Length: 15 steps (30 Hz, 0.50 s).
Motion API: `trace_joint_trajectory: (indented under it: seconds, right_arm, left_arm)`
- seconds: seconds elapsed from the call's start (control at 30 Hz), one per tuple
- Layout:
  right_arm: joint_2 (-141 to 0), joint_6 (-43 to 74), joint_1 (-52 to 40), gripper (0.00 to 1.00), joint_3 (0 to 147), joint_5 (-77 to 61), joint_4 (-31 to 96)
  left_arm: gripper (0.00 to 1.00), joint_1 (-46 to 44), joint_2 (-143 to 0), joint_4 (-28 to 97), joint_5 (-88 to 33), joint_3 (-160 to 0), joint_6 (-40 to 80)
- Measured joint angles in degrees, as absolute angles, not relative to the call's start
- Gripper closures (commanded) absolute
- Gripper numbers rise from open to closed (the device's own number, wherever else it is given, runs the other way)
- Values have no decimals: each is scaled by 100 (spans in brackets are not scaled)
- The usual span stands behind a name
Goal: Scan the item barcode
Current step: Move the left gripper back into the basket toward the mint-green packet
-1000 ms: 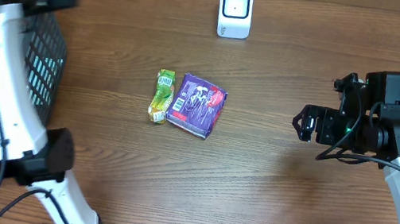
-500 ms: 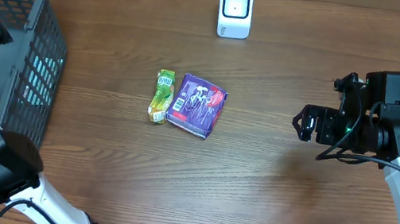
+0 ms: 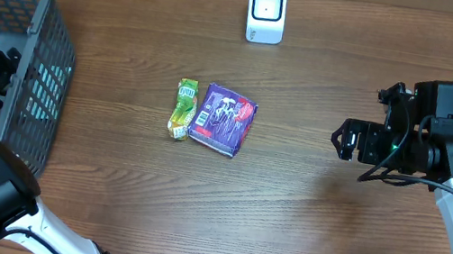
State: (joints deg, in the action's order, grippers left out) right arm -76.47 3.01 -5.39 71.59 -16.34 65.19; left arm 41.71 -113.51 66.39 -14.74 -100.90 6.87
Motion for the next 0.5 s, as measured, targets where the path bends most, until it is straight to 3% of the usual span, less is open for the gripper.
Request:
trace_joint_trajectory:
  seconds: [0.5]
  right_arm:
    - [-7651,301,-539,0,7159,-1634,6497]
  left_arm:
    - [0,4171,-11351,3970,-1588,-8215,493]
